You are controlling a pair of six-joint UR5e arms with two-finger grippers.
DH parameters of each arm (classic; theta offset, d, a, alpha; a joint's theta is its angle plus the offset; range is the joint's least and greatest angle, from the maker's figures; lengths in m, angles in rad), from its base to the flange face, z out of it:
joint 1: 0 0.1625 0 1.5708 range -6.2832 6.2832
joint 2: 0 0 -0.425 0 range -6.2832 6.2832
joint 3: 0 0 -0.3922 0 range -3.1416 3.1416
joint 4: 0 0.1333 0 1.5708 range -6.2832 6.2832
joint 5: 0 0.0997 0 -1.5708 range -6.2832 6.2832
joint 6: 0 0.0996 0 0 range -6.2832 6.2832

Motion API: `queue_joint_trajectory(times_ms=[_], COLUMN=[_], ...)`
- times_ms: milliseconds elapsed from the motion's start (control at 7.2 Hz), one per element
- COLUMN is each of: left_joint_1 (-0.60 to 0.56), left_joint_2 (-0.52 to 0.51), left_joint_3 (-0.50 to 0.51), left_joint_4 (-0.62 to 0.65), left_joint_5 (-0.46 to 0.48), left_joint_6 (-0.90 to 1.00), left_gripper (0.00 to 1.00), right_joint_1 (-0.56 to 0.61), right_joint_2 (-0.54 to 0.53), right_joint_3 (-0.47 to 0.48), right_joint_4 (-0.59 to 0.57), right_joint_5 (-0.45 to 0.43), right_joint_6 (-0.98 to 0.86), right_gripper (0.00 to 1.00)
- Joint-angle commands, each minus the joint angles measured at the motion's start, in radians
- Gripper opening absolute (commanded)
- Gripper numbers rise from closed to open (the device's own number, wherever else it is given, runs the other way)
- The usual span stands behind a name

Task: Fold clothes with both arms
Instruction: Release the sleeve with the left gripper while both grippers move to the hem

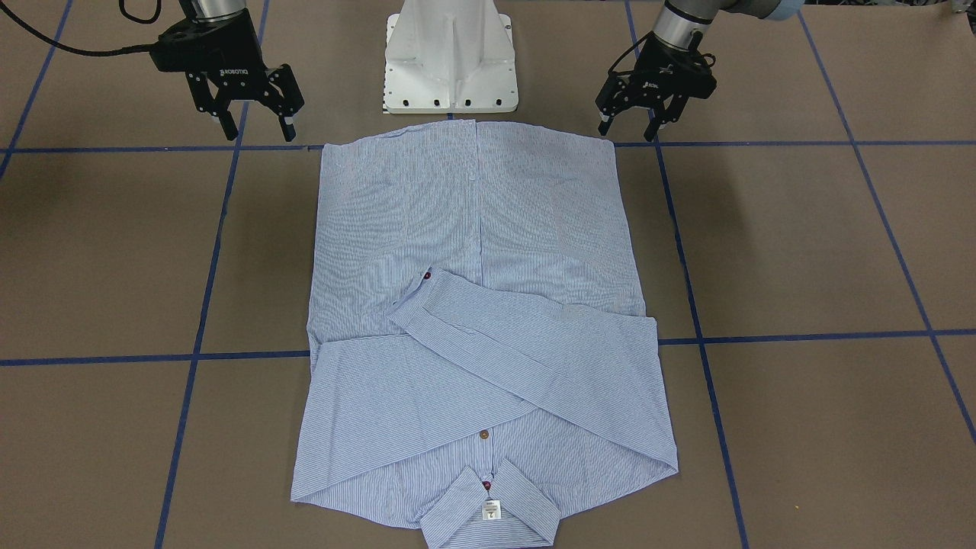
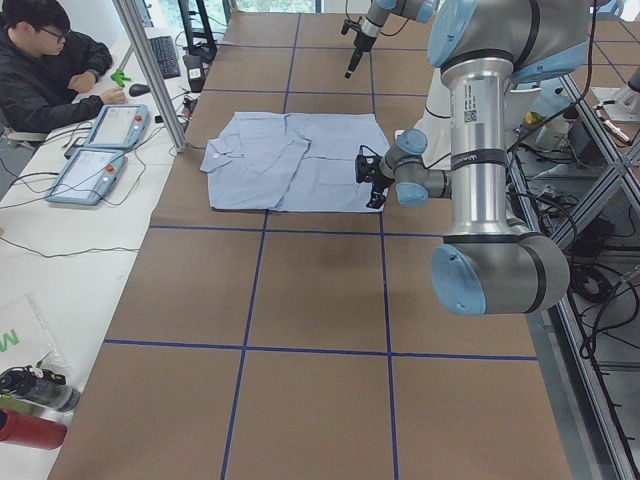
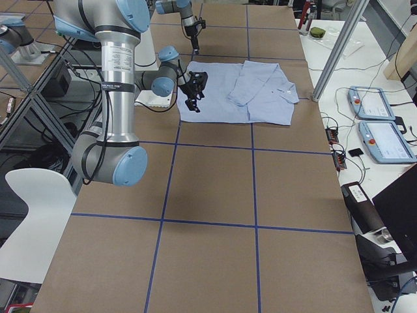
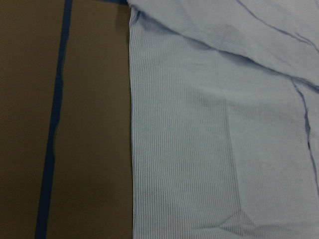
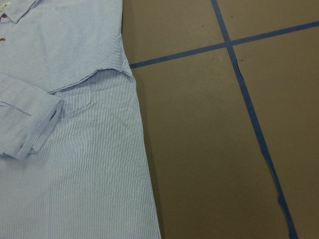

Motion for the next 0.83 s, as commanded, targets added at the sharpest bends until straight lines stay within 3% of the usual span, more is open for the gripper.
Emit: queue_joint_trajectory(times_ms=[0, 278, 694], left_joint_1=[0.056, 0.056, 0.055], left_joint_2=[-0.066, -0.065, -0.068], left_joint_3=[0.076, 0.076, 0.076], left_joint_4=[0.003, 0.007, 0.081], left_joint_5=[0.047, 0.044, 0.024], left_joint_6=[-0.043, -0.040, -0.031], left_gripper=[0.92, 0.57, 0.55], right_joint_1=[-0.001, -0.001, -0.002], right_joint_2=[0.000, 0.000, 0.000], right_joint_3=[-0.001, -0.001, -0.001], right_joint_4=[0.000, 0.000, 0.000], right_joint_5=[-0.003, -0.003, -0.003], right_joint_6=[0.000, 0.000, 0.000], right_gripper=[1.00, 1.00, 1.00])
